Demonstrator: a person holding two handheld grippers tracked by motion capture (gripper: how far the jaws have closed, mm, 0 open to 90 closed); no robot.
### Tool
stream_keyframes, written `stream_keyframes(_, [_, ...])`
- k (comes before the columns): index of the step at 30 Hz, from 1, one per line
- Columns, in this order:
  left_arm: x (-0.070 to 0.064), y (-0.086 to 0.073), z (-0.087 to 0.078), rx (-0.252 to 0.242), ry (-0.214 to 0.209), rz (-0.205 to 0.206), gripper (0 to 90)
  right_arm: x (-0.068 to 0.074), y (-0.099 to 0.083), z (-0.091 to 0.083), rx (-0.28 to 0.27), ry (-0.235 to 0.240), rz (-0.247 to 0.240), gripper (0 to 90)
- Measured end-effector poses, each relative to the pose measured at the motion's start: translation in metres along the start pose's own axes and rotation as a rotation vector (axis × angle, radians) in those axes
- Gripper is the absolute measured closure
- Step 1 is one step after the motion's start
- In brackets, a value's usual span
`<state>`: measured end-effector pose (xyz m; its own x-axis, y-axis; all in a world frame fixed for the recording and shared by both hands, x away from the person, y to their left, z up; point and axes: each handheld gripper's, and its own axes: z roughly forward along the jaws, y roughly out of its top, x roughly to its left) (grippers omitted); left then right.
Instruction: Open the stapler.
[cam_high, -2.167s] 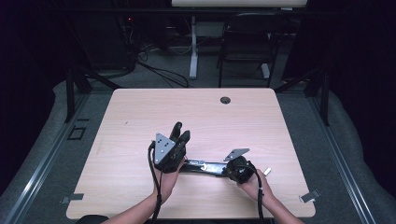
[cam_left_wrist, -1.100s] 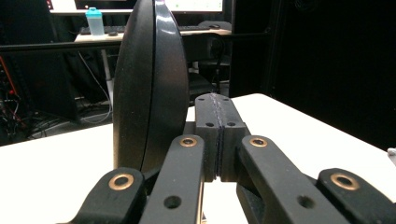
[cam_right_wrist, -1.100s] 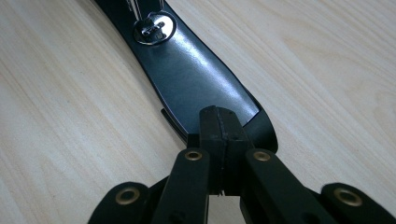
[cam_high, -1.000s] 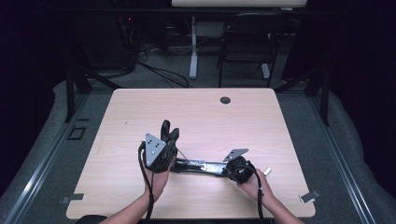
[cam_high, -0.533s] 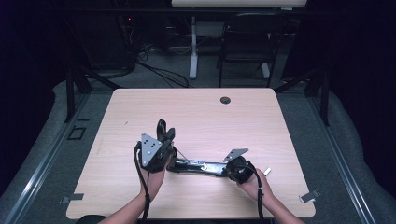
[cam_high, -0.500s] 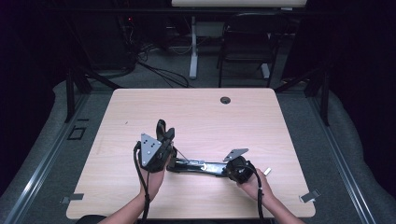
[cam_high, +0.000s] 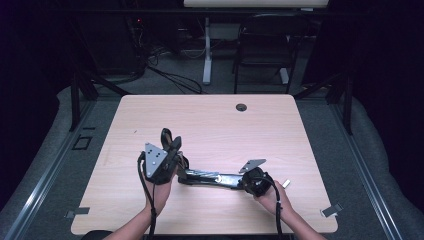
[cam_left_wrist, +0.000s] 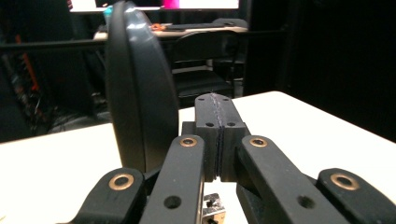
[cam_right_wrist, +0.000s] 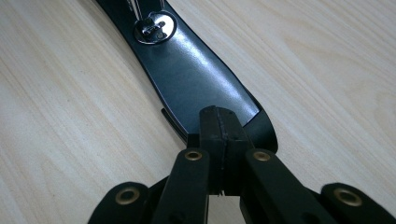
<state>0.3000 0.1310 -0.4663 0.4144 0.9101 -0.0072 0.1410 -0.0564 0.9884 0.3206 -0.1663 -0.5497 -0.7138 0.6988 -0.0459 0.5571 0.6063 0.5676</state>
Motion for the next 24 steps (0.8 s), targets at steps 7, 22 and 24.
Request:
stream_keyframes(7, [0.032, 0.0, -0.005, 0.026, 0.078, -0.036, 90.0, 0.0, 0.001, 0.0, 0.005, -0.008, -0.004, 90.0])
stream_keyframes(22, [0.05, 0.001, -0.002, 0.084, 0.092, -0.117, 86.1, 0.0, 0.0, 0.0, 0.004, -0.011, -0.014, 90.0])
stream_keyframes(24, [0.051, 0.007, -0.005, 0.088, 0.087, -0.13, 82.7, 0.0, 0.0, 0.0, 0.004, -0.015, -0.023, 90.0])
